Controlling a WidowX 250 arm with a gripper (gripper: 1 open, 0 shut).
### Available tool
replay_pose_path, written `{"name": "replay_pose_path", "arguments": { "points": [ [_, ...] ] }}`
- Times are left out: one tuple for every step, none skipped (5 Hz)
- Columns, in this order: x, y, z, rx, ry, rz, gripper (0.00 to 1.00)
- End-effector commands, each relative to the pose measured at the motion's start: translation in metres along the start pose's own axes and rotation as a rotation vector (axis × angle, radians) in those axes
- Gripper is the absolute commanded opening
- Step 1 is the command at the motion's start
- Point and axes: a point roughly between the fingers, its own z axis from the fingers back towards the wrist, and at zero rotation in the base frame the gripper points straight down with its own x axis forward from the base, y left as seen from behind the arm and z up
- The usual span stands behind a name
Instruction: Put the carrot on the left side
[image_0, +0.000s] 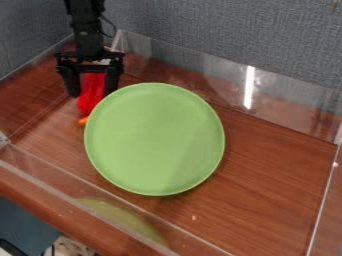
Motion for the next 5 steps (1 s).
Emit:
{"name": "replay_pose_path", "arguments": {
  "points": [
    [0.006,-0.002,0.018,0.010,-0.071,0.014,1.00],
    [0.015,0.007,0.012,0.023,-0.063,-0.028,1.00],
    [0.021,0.016,0.012,0.032,-0.060,-0.069,1.00],
    [0.024,0.023,0.012,0.036,-0.059,-0.101,1.00],
    [0.018,0.028,0.020,0.036,-0.068,-0.133,1.00]
  ]
}}
